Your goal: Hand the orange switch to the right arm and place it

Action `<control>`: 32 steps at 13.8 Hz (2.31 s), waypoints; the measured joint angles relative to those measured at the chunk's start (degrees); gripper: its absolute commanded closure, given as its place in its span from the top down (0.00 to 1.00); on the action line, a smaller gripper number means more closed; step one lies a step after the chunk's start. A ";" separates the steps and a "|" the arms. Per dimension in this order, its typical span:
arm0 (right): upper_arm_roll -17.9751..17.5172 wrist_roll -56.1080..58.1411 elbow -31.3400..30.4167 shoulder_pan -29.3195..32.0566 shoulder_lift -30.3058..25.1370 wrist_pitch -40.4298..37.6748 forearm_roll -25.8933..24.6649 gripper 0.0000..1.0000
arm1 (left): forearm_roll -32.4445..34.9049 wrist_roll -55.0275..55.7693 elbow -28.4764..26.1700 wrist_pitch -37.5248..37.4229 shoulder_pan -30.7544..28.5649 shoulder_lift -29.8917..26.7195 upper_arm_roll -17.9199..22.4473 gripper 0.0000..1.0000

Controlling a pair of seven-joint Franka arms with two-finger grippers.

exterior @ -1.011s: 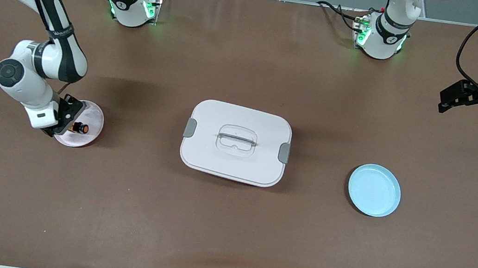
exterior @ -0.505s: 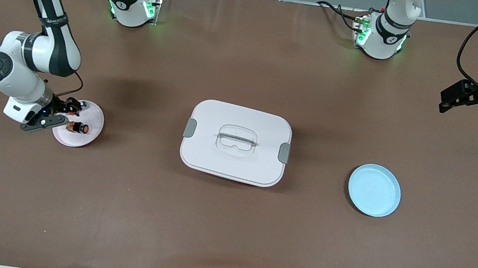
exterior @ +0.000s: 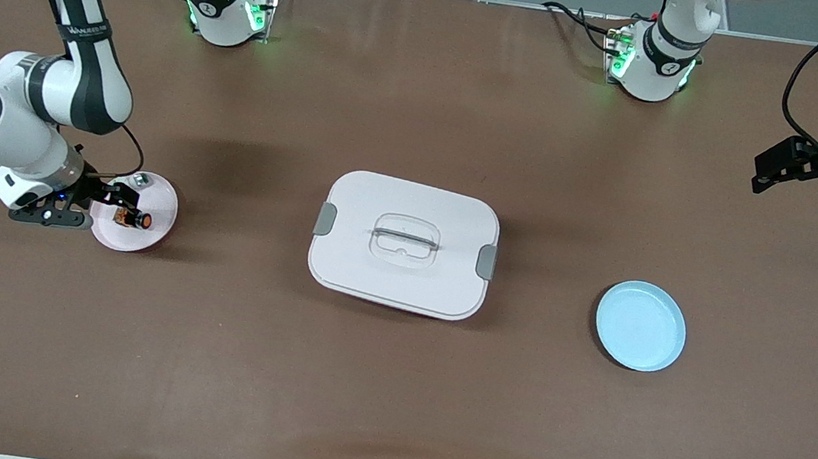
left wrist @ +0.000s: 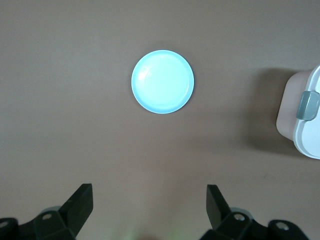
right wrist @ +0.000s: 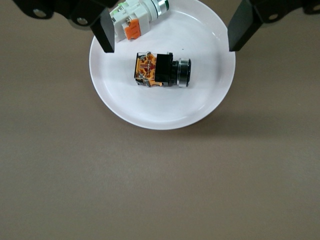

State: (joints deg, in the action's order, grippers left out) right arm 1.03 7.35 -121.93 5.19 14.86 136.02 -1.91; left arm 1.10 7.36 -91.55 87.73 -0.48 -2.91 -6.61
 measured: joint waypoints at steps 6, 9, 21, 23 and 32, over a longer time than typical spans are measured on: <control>-0.08 -0.20 8.76 -0.76 -3.30 -12.24 0.16 1.00 | 0.00 0.00 0.02 0.00 -0.53 -0.08 0.01 1.00; -0.13 -0.46 9.27 -1.42 -6.90 -14.53 0.28 1.00 | 0.00 0.00 0.04 0.00 -0.53 -0.14 0.01 1.00; -0.28 -4.61 19.44 -2.60 -22.69 -43.28 0.56 1.00 | 0.00 0.00 0.07 0.00 -0.58 -0.17 0.01 1.00; -0.27 -4.63 19.44 -2.60 -25.96 -46.41 0.58 1.00 | 0.00 0.00 0.07 0.00 -0.59 -0.17 0.01 1.00; -0.29 -4.66 21.06 -2.60 -27.02 -52.33 0.67 1.00 | 0.00 -0.14 0.33 0.00 -0.59 -0.17 0.01 1.00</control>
State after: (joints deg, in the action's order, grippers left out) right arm 0.74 2.69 -100.87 2.59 -12.16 83.69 -1.24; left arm 1.10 7.22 -91.22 87.73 -1.06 -3.08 -6.60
